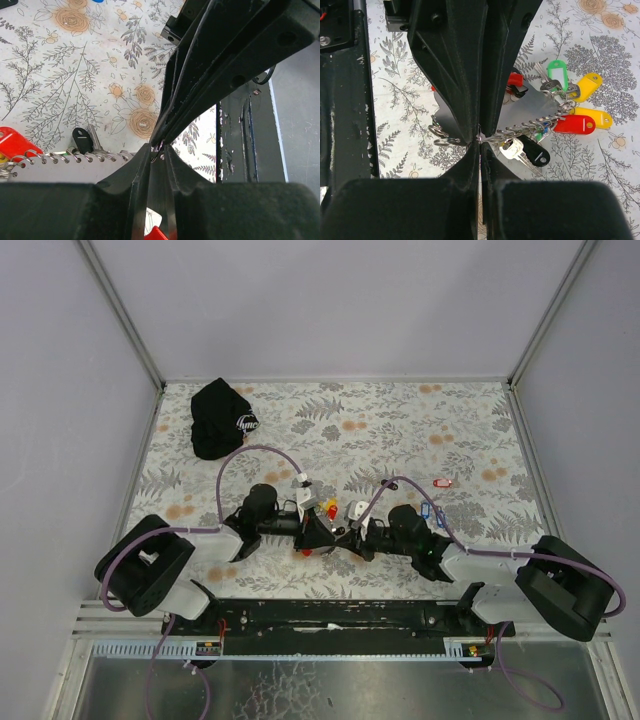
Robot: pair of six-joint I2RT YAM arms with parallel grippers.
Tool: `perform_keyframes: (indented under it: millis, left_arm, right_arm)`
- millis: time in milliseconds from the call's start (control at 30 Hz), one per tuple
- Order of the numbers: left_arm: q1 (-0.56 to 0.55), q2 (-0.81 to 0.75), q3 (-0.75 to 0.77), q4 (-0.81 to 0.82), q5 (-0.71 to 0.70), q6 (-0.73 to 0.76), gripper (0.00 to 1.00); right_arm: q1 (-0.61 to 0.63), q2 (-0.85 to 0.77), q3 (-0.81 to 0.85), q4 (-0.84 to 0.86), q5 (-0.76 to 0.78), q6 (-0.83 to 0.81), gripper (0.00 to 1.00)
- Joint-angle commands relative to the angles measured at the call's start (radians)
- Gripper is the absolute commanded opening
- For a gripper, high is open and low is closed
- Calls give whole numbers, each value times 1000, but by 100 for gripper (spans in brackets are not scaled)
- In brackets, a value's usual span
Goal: Put the keys on the keyring
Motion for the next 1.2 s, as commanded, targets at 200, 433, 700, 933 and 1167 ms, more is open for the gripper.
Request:
perform_keyframes:
  millis: [200, 433, 700, 933, 1167]
  left_arm:
    - [-8, -8, 0, 28, 30, 3, 17]
    - [-8, -4, 3, 26, 40, 3, 19]
    - [10, -18, -4, 30, 57, -4, 23]
    - [12, 20, 8, 57, 89, -22, 29]
    - [11, 35, 11, 65, 93, -25, 27]
  right_arm:
    - [-48, -8, 47, 18, -132, 2, 0]
    - [-57, -13, 47, 21, -154, 5, 0]
    - [-74, -22, 45, 11, -176, 4, 0]
    - [-80, -8, 56, 8, -212, 8, 0]
    - [-88, -3, 59, 20, -242, 19, 0]
